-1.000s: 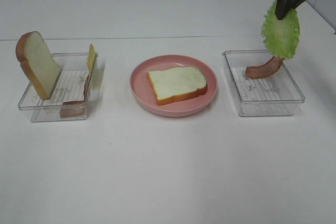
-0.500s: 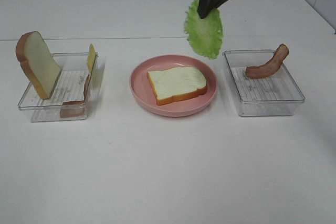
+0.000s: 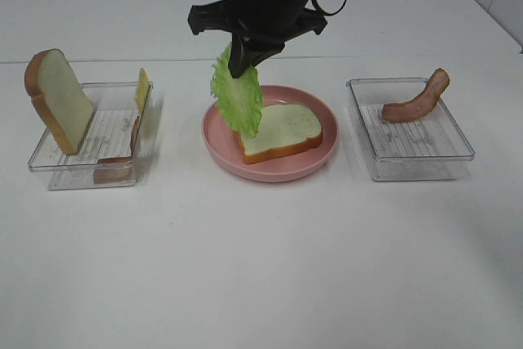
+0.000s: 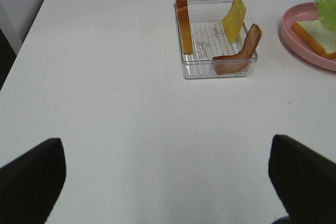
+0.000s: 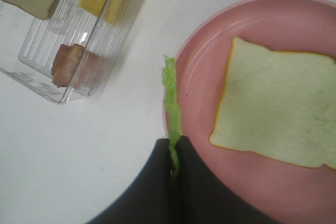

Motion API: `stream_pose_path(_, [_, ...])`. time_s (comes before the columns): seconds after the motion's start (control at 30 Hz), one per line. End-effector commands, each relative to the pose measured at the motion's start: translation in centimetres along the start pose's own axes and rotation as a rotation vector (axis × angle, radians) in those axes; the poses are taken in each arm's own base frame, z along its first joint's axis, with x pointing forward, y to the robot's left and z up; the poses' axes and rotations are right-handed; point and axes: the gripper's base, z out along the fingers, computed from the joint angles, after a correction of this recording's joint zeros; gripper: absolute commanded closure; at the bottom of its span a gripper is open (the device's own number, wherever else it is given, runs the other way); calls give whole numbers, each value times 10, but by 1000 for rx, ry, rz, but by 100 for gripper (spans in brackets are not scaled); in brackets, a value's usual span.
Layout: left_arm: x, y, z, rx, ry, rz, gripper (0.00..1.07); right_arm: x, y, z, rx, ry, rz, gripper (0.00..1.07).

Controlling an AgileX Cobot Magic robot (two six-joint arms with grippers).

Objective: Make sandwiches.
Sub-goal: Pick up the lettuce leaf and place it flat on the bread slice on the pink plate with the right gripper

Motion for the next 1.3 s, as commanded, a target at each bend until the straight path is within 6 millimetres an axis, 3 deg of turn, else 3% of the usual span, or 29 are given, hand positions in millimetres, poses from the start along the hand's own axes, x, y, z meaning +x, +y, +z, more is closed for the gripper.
stream_pose_path(0.03, [0, 0, 0, -2, -8, -4, 9, 0, -4, 15, -9, 13, -8, 107])
stream_pose_path(0.1, [0, 0, 0, -2, -8, -4, 9, 1, -9, 34, 0, 31, -8, 107])
stream_pose_path(0.33, [0, 0, 0, -2, -8, -4, 9, 1, -24, 55, 92, 34, -64, 107])
stream_pose_path(0.63, [0, 0, 0, -2, -8, -4, 9, 0, -41, 62, 253, 39, -179, 107])
stream_pose_path(1.13, [0, 0, 0, -2, -8, -4, 9, 6, -48, 86, 257, 97, -288, 107])
stream_pose_path(1.2, [0, 0, 0, -2, -8, -4, 9, 6, -49, 87, 258, 100, -295, 103])
stream_pose_path(1.23, [0, 0, 0, -2, -8, -4, 9, 6, -49, 87, 258, 100, -298, 91])
stream_pose_path(1.27, [0, 0, 0, -2, -8, -4, 9, 6, -49, 87, 258, 100, -298, 91])
stream_pose_path(1.3, [0, 0, 0, -2, -8, -4, 9, 6, -49, 87, 259, 97, -299, 82])
